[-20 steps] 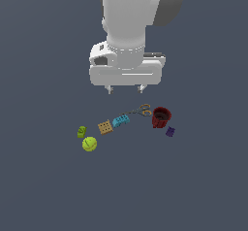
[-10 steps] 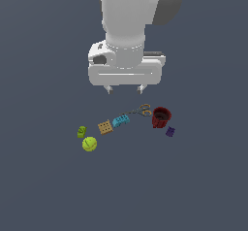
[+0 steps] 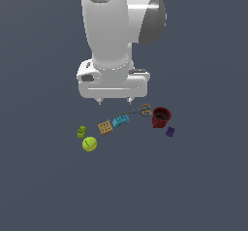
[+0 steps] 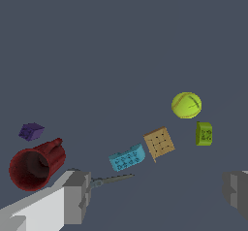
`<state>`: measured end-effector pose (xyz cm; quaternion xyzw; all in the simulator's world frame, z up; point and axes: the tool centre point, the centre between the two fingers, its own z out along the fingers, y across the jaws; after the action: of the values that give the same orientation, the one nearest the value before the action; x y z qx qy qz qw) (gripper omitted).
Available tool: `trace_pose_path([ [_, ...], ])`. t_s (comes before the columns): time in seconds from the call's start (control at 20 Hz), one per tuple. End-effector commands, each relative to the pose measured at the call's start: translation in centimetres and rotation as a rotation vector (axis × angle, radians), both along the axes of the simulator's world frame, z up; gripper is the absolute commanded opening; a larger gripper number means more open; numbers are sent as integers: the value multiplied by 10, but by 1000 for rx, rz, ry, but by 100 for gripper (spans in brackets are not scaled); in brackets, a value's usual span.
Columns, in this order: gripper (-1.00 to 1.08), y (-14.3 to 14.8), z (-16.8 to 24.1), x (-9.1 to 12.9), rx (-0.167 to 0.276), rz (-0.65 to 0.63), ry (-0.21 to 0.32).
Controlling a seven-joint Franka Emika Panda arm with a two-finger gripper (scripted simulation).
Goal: Pick up a designated object from a clutter of objects.
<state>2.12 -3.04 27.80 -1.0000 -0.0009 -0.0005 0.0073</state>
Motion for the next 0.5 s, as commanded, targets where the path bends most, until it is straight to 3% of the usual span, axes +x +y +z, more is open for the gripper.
trace_pose_path([
  [0.0, 100, -17, -20, 4, 3, -4, 0],
  [0.45, 100, -106, -121, 5, 5, -27, -2],
])
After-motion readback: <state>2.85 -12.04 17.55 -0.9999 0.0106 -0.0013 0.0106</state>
